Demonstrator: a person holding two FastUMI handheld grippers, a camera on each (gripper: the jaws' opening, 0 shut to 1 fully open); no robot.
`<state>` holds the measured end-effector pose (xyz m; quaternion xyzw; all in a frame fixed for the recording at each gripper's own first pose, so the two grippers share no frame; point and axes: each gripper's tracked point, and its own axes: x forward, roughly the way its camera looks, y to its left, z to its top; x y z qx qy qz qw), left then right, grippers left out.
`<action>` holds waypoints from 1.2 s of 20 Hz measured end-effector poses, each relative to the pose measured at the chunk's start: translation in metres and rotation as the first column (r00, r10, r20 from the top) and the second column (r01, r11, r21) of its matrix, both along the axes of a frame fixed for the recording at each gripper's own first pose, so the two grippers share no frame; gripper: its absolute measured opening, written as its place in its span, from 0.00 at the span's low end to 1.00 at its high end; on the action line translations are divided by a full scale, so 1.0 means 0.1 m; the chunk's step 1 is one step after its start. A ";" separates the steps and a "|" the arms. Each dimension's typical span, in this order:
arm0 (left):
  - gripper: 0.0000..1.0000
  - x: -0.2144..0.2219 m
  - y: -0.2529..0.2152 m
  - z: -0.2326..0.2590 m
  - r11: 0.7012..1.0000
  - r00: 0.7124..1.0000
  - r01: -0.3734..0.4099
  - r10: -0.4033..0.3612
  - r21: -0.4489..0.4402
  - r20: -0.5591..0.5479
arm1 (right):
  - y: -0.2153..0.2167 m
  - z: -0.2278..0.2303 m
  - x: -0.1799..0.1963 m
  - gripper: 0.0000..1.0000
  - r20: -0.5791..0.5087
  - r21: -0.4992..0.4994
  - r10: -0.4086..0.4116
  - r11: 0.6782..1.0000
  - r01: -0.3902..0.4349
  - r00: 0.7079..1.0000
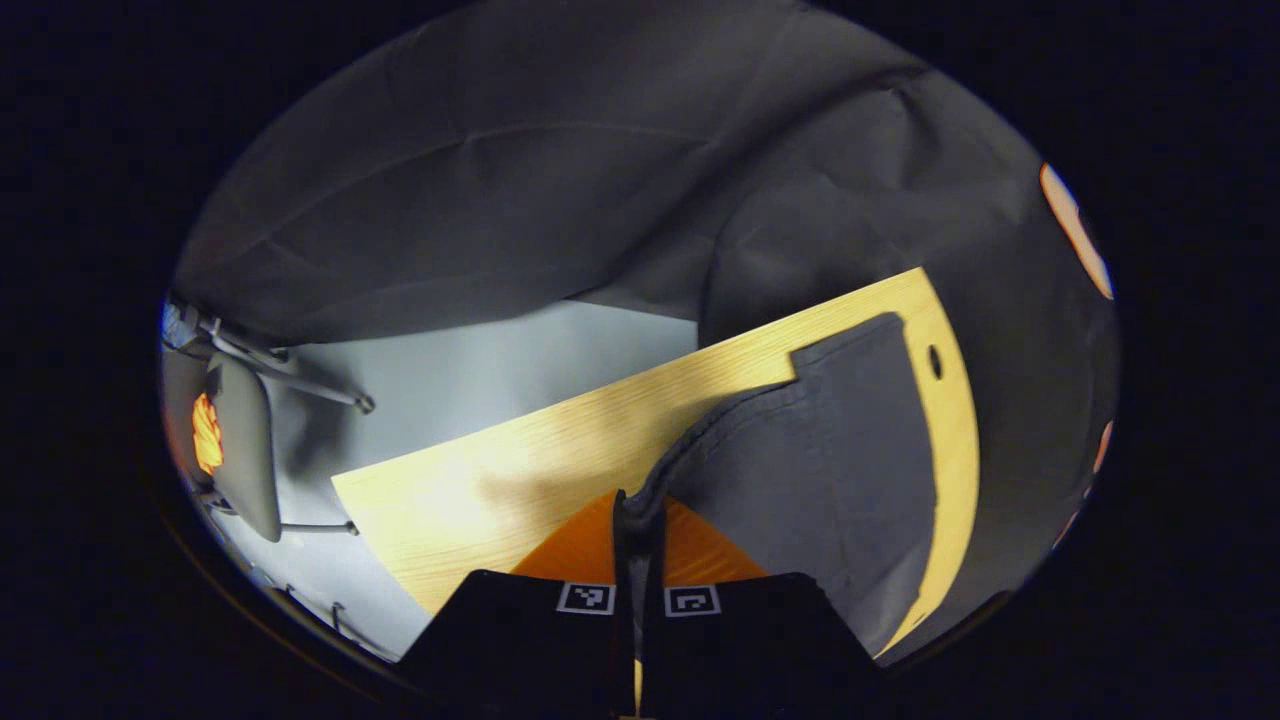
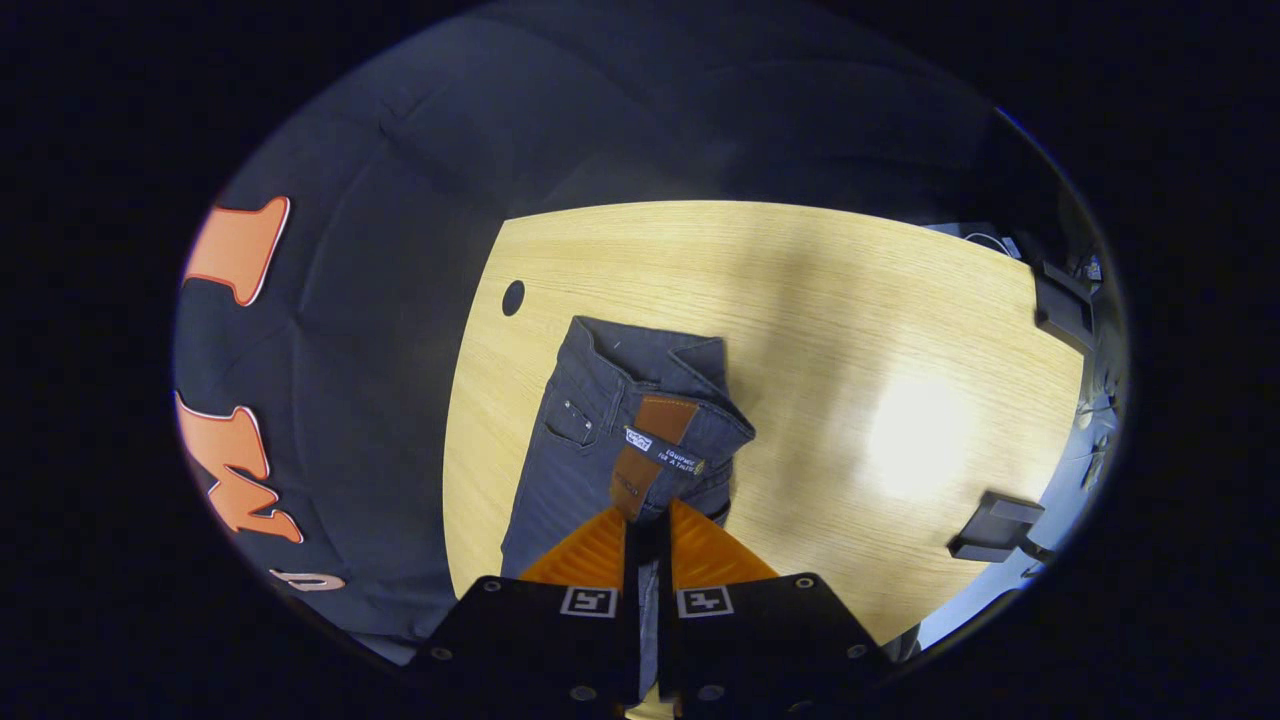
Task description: Grasp the waist and the cuffs of the jeans and fold them to make the two legs overlap; first hold the waist and fold one-third of the jeans toward the cuffs, then hold the cuffs and fold the remaining one-third in the same direction to finish folding.
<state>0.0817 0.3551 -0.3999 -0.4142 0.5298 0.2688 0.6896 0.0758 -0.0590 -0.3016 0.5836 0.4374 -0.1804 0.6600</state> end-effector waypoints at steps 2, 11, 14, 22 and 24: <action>0.04 0.16 -0.04 0.17 0.999 0.999 -0.015 0.016 -0.030 0.049 | 0.01 0.02 0.07 0.08 0.010 0.007 -0.007 1.000 0.007 1.000; 0.04 0.97 -0.21 0.69 0.998 0.984 0.068 -0.066 -0.010 0.163 | -0.04 0.16 0.33 0.08 0.047 0.018 -0.019 1.000 0.018 0.999; 0.04 1.26 -0.22 0.68 0.994 0.982 0.109 -0.110 0.012 0.155 | -0.04 0.15 0.44 0.08 0.045 0.035 -0.024 0.999 0.023 0.999; 0.03 1.97 -0.39 0.58 0.971 0.967 0.234 -0.238 0.051 0.093 | 0.01 0.05 0.77 0.08 0.011 0.099 -0.073 0.993 0.071 0.997; 0.03 2.07 -0.37 0.48 0.965 0.964 0.255 -0.259 0.067 0.058 | -0.01 -0.01 0.86 0.08 -0.005 0.109 -0.084 0.990 0.084 0.996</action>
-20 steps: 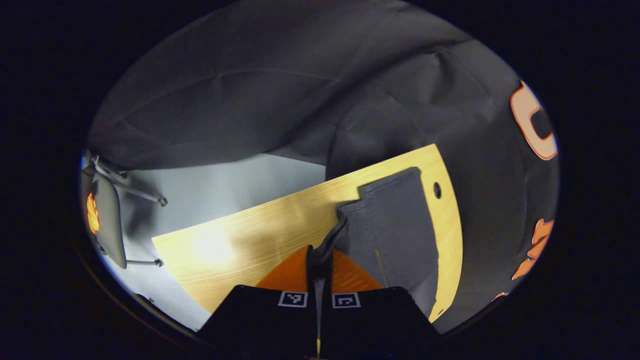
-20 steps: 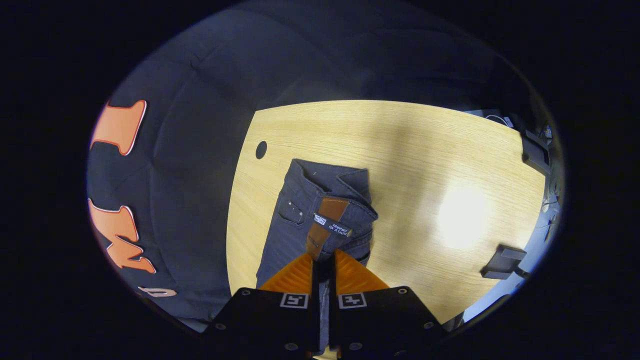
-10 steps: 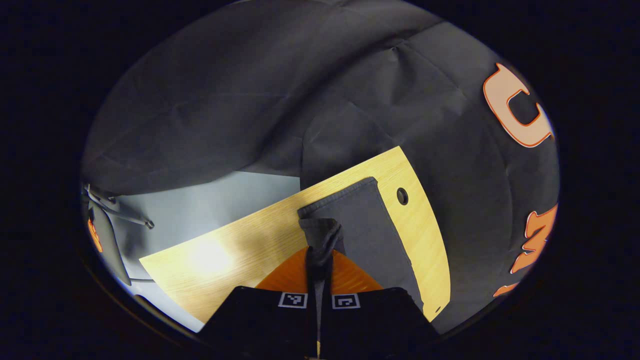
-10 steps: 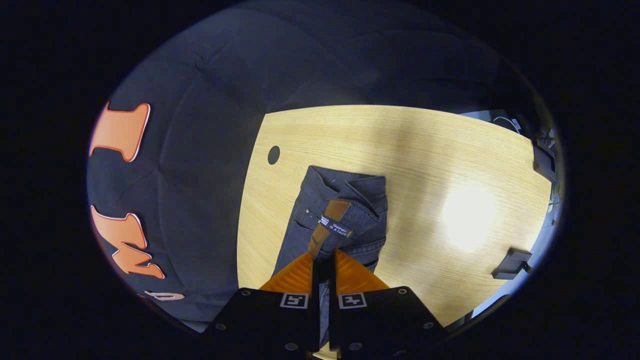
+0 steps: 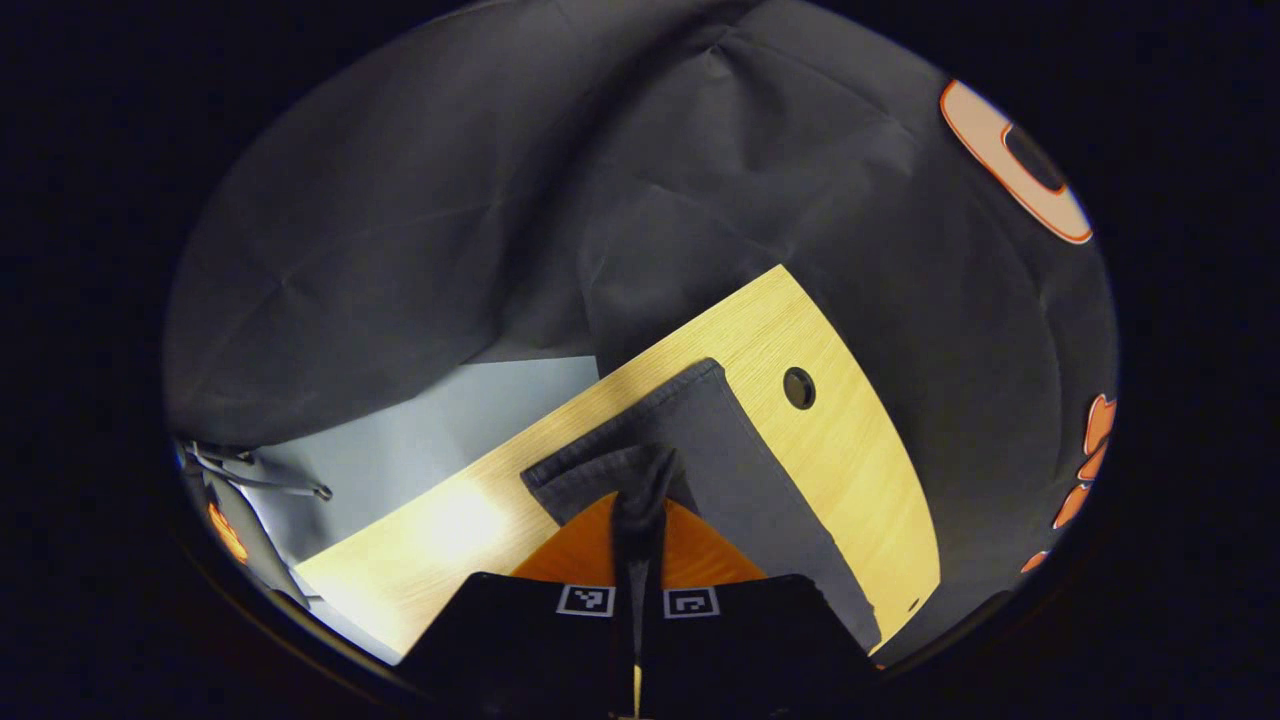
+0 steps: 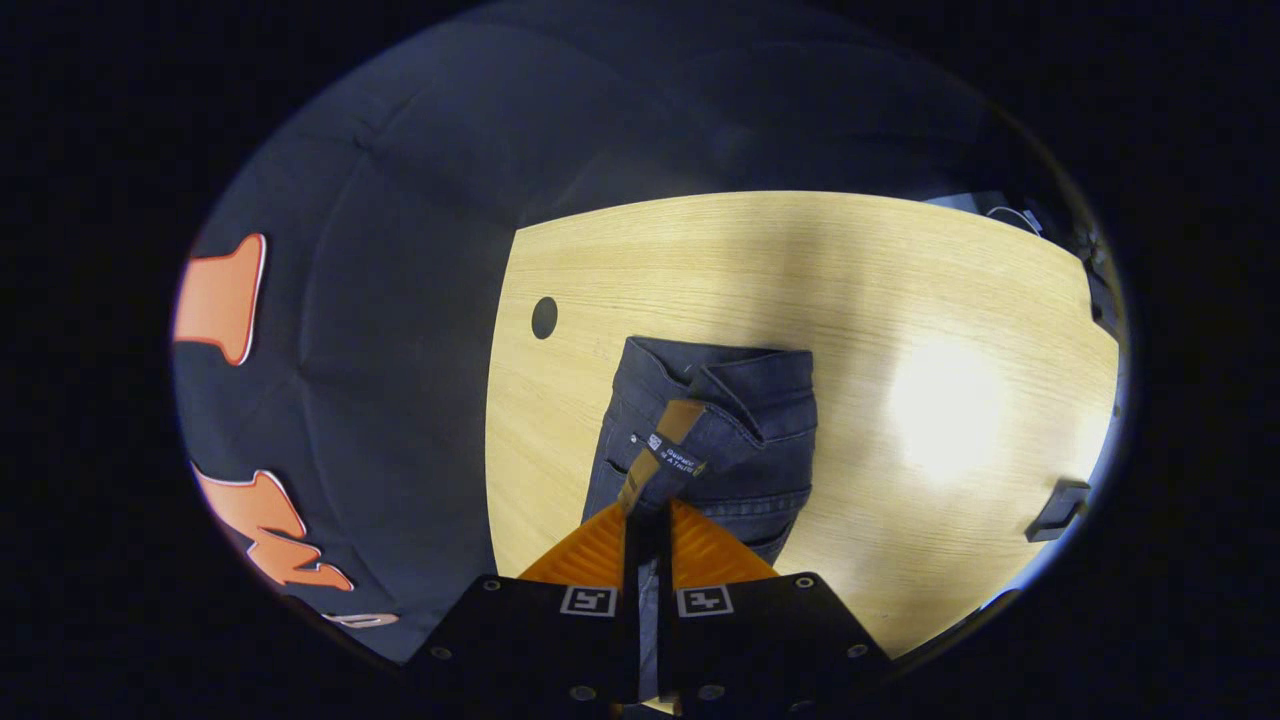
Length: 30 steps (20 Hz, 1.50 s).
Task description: Grasp the waist and the cuffs of the jeans and fold them to make the two legs overlap; first hold the waist and fold one-third of the jeans toward the cuffs, then hold the cuffs and fold the remaining one-third in the same direction to finish folding.
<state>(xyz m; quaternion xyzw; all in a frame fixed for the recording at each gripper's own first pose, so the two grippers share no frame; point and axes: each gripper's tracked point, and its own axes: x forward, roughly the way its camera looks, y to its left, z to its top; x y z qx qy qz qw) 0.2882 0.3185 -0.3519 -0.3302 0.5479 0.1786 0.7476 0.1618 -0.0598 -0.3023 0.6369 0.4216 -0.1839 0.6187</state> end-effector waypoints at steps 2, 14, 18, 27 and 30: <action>0.04 0.07 0.03 -0.11 1.000 1.000 -0.006 0.006 0.012 -0.029 | 0.00 -0.05 0.10 0.08 -0.017 0.003 -0.006 1.000 0.006 1.000; 0.05 0.51 -0.08 -0.48 0.999 0.996 0.013 -0.009 0.046 -0.084 | 0.05 -0.22 0.48 0.08 -0.094 0.037 -0.006 0.999 0.010 0.996; 0.20 0.73 -0.05 -0.40 0.999 1.000 0.008 -0.009 0.048 0.016 | 0.06 -0.20 0.51 0.08 -0.104 0.088 -0.028 0.995 0.037 0.994; 0.89 0.82 -0.46 0.17 0.985 0.968 0.165 -0.170 0.041 0.183 | -0.22 0.21 0.61 0.51 0.092 0.015 -0.075 0.997 0.074 0.993; 0.97 0.82 -0.62 0.39 0.963 0.934 0.250 -0.269 0.104 0.236 | -0.31 0.17 0.35 0.60 0.081 -0.078 -0.009 0.997 0.015 0.997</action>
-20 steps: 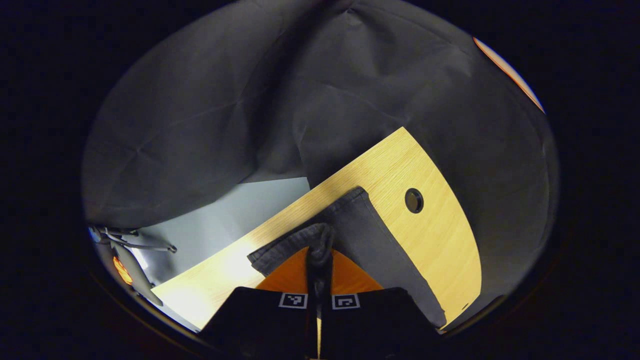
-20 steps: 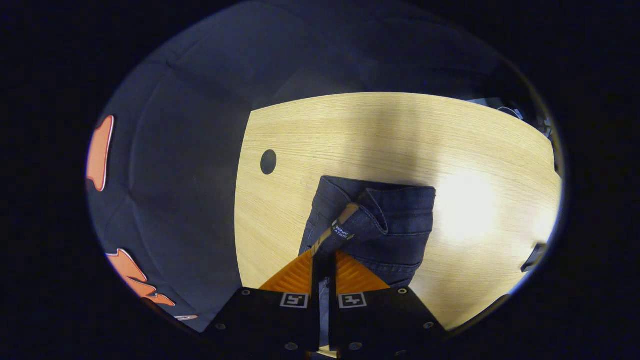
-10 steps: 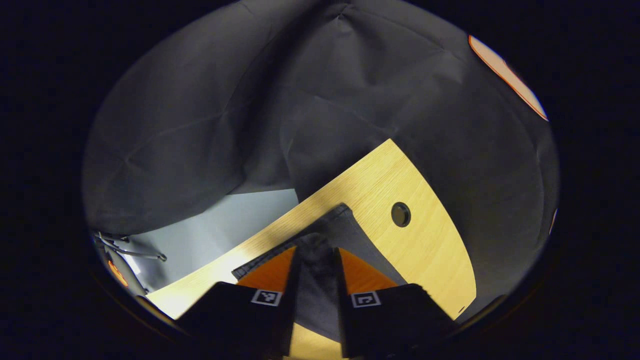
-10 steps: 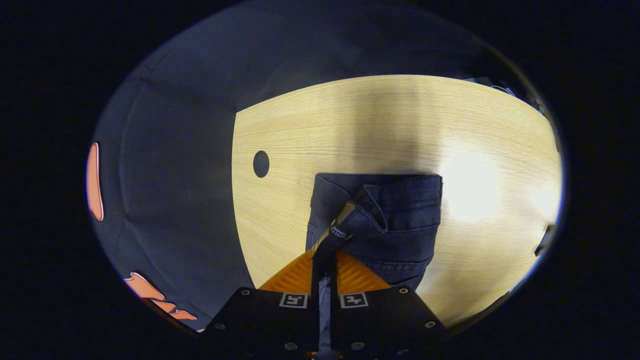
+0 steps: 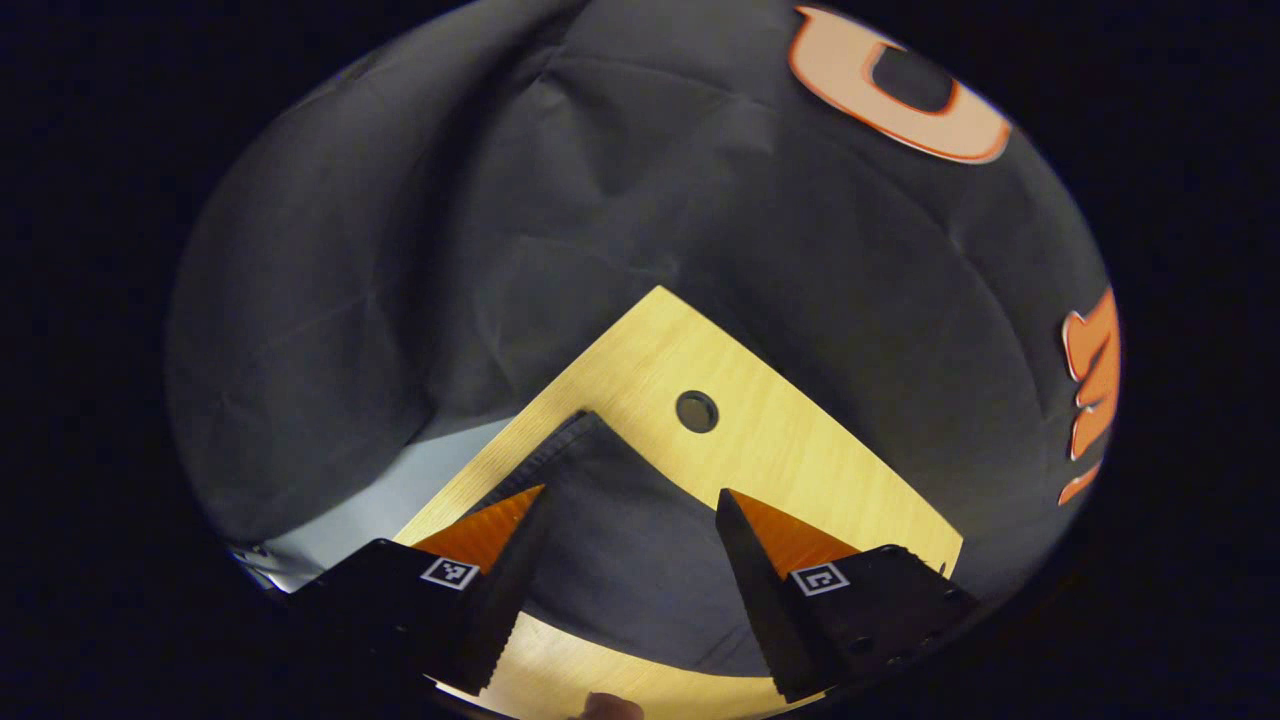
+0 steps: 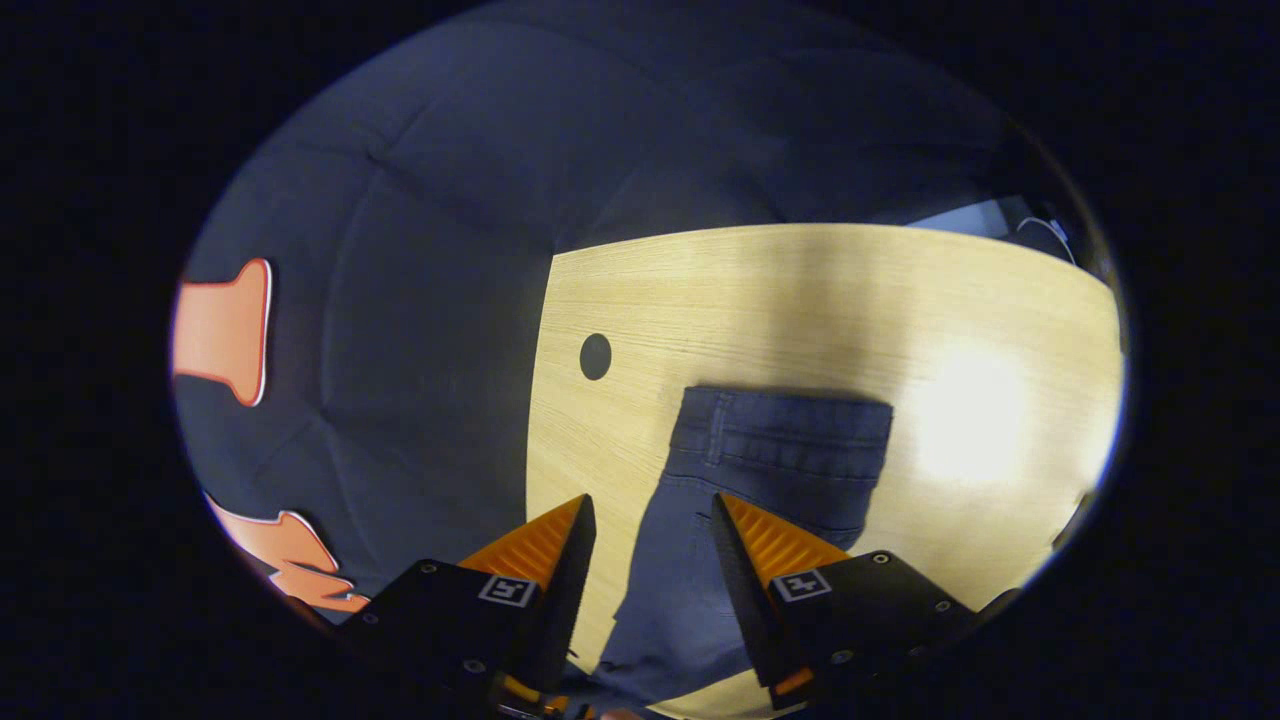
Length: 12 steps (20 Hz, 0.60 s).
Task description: Grasp the waist and the cuffs of the jeans and fold them to make the two legs overlap; first hold the waist and fold one-third of the jeans toward the cuffs, then hold the cuffs and fold the remaining one-third in the same direction to finish folding.
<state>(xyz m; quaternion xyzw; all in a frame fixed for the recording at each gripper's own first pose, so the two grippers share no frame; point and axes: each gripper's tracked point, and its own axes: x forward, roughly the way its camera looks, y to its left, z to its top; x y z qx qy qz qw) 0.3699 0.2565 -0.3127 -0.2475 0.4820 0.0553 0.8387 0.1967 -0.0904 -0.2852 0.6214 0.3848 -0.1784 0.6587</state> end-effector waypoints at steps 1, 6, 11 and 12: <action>0.97 0.00 -0.09 0.04 0.999 0.999 0.031 -0.032 0.028 0.029 | -0.02 -0.01 -0.06 0.80 -0.005 -0.035 0.019 0.999 -0.020 1.000; 0.98 -0.05 -0.27 0.56 0.978 0.970 0.078 -0.119 0.193 0.212 | -0.06 -0.16 -0.40 0.96 -0.044 -0.152 0.107 0.982 -0.113 0.993; 0.97 -0.17 -0.27 1.27 0.956 0.887 0.044 -0.170 0.289 0.430 | 0.08 -0.40 -0.63 1.00 -0.082 -0.172 0.167 0.969 -0.179 0.983; 0.97 -0.18 -0.31 1.44 0.954 0.860 0.027 -0.175 0.300 0.480 | 0.10 -0.44 -0.63 0.96 -0.081 -0.176 0.170 0.967 -0.182 0.982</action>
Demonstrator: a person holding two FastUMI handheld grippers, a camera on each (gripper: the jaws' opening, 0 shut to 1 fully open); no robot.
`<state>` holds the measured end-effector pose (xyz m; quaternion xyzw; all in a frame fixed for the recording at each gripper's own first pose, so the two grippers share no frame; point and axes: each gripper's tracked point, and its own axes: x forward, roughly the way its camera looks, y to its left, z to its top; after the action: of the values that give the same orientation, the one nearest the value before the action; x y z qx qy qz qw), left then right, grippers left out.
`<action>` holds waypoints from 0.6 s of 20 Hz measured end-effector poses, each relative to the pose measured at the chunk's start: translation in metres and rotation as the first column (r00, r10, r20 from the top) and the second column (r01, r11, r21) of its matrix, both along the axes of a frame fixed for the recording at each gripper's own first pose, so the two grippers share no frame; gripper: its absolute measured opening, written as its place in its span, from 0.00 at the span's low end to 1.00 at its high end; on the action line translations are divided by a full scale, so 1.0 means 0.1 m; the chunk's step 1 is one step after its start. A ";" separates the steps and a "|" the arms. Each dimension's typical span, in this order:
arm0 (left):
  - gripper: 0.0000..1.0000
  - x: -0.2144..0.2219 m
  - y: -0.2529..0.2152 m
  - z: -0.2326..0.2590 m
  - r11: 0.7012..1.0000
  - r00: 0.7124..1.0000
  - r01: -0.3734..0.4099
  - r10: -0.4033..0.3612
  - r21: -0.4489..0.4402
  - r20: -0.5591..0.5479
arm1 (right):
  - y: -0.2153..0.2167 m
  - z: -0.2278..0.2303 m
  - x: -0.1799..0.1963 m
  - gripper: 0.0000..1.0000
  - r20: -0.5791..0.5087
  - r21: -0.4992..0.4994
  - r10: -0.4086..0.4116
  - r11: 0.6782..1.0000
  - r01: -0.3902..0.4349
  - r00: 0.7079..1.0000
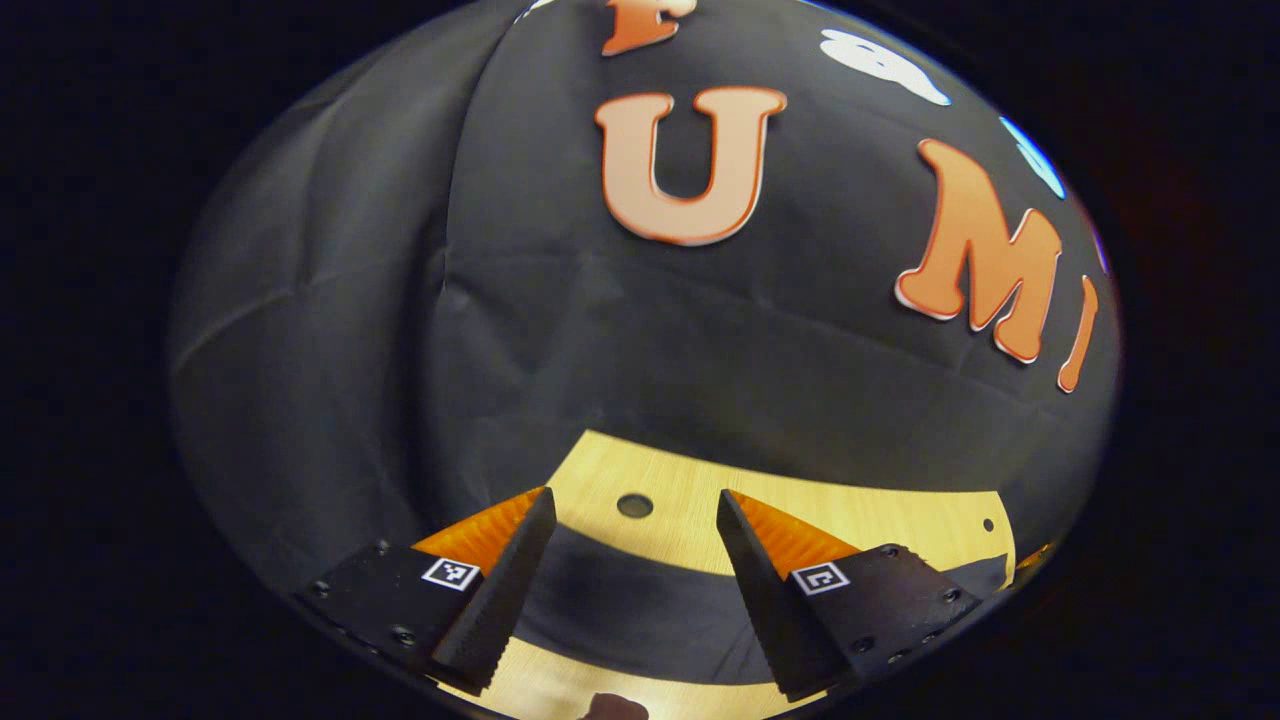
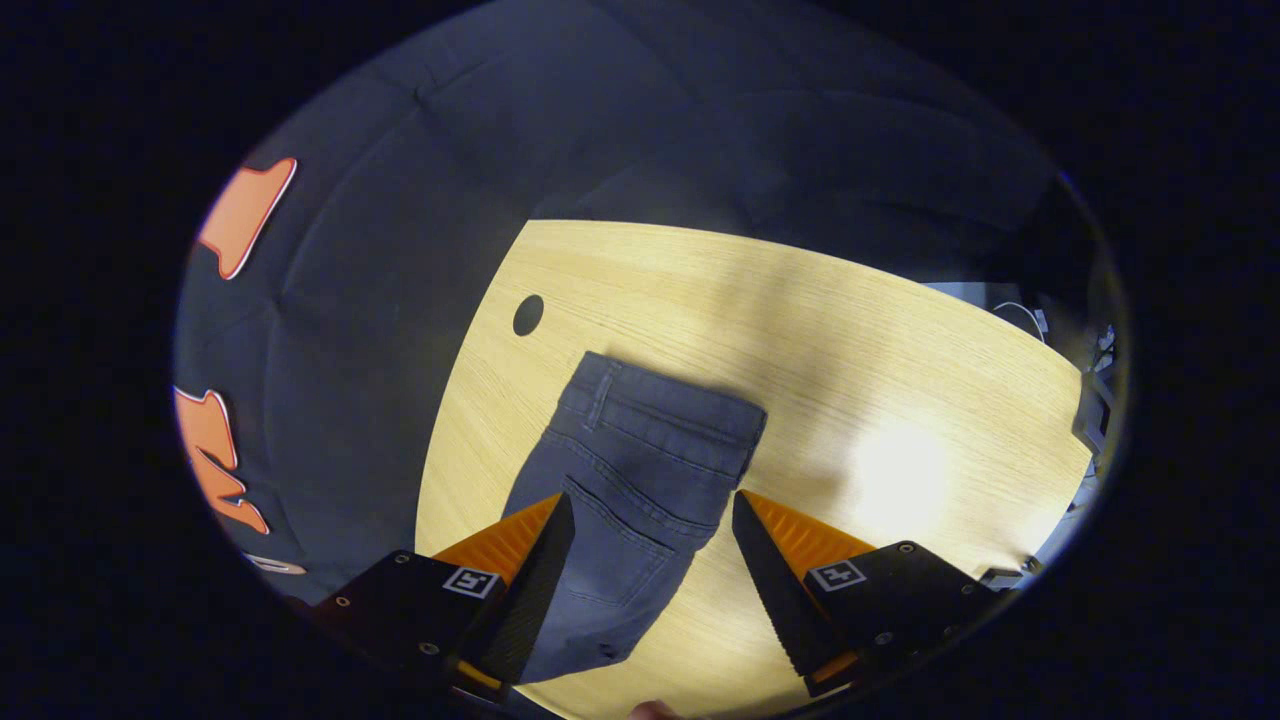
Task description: Grasp the waist and the cuffs of the jeans and fold them to make the two legs overlap; first hold the waist and fold one-third of the jeans toward the cuffs, then hold the cuffs and fold the remaining one-third in the same direction to finish folding.
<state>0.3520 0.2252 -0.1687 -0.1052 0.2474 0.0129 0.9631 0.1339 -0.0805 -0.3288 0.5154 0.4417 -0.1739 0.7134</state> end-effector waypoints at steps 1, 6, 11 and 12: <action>0.97 -0.03 0.00 0.15 1.000 0.998 0.001 -0.002 0.005 0.058 | 0.00 -0.03 -0.01 0.97 0.003 -0.011 0.003 1.000 -0.003 1.000; 0.97 -0.38 -0.20 0.70 0.992 0.971 0.037 -0.064 0.118 0.232 | 0.03 -0.21 -0.02 0.97 -0.007 -0.075 0.051 0.996 -0.052 0.999; 0.96 -0.73 -0.44 1.07 0.988 0.935 0.031 -0.083 0.152 0.344 | 0.06 -0.39 0.06 0.98 -0.031 -0.092 0.060 0.994 -0.063 0.998; 0.95 -0.82 -0.53 1.18 0.988 0.923 0.033 -0.088 0.151 0.375 | 0.07 -0.42 0.08 0.98 -0.029 -0.094 0.060 0.994 -0.062 0.998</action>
<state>0.2697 0.1726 -0.0511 -0.0292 0.0575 -0.0198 0.9977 0.1423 -0.0740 -0.3704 0.4651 0.4576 -0.1793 0.7363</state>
